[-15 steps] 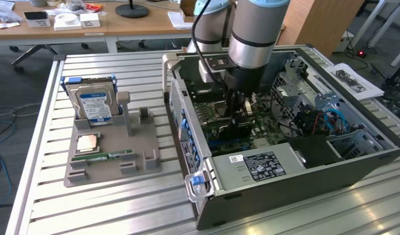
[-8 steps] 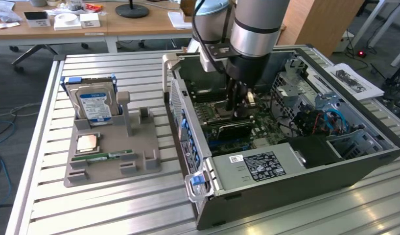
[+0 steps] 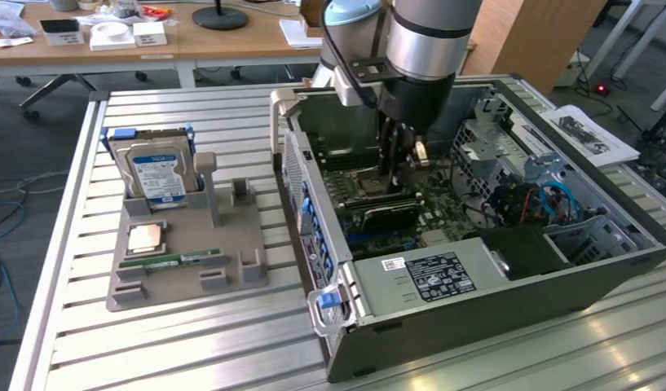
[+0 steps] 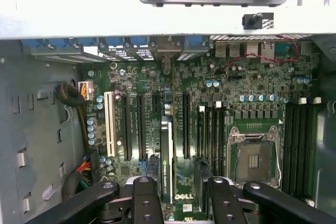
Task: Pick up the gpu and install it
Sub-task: 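Insert the gpu into the slot, then press down on the gpu until it lock into place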
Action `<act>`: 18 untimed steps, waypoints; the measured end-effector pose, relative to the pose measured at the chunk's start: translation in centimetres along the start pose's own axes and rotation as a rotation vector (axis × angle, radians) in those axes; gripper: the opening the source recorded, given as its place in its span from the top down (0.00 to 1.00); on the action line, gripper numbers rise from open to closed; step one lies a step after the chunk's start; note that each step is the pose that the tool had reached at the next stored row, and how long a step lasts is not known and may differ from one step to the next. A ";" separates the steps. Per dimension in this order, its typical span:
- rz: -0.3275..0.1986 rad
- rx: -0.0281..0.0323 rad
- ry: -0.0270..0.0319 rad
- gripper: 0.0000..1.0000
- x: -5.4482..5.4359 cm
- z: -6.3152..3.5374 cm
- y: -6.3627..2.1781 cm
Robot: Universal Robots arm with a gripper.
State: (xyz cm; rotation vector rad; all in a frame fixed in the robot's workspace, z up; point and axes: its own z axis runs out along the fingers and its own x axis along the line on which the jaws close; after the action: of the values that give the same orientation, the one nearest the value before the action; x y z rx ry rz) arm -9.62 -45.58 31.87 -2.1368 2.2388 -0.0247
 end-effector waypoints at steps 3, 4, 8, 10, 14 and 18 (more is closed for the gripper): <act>0.000 0.0001 -0.0002 0.60 0.0 -0.06 0.00; 0.000 0.0001 -0.0001 0.60 0.0 -0.07 0.00; 0.000 0.0000 0.0000 0.60 0.0 -0.07 0.00; 0.000 0.0000 0.0000 0.60 0.0 -0.07 0.00; 0.000 0.0000 0.0000 0.60 0.0 -0.06 0.00; 0.000 0.0000 0.0000 0.67 0.0 -0.07 0.00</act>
State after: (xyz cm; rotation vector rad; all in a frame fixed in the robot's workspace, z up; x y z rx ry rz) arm -9.62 -45.58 31.94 -2.1367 2.2388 -0.0247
